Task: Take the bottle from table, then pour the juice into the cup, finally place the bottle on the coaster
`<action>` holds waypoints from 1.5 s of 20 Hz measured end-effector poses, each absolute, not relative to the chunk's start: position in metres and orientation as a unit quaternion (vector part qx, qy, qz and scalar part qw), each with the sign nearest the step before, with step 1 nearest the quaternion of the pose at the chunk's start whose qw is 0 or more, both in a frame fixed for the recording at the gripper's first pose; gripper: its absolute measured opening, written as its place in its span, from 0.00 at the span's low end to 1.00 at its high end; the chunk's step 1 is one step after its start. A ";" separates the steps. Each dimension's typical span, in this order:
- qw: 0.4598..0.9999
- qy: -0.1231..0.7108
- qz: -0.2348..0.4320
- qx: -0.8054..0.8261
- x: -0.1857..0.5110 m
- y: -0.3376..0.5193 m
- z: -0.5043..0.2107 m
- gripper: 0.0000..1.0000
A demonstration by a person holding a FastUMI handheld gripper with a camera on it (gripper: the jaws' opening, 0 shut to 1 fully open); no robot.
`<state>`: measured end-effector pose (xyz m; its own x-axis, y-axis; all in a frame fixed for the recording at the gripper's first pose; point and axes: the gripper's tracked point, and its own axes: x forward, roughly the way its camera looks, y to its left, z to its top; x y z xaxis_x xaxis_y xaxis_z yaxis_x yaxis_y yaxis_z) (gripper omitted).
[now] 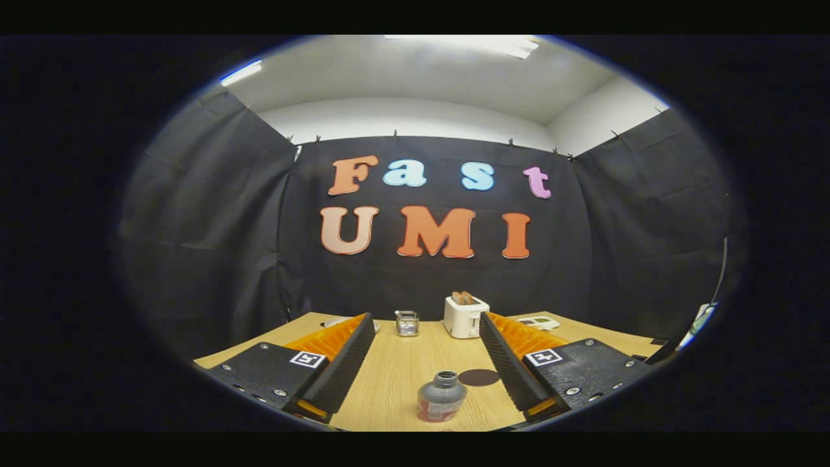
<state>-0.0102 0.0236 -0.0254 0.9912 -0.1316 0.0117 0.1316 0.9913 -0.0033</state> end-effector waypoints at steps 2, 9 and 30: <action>0.998 -0.006 -0.065 -0.006 -0.007 0.026 -0.023 0.96; 0.997 0.009 -0.068 -0.026 -0.004 0.024 -0.045 0.96; 0.992 0.114 -0.059 0.001 -0.007 -0.001 -0.223 0.96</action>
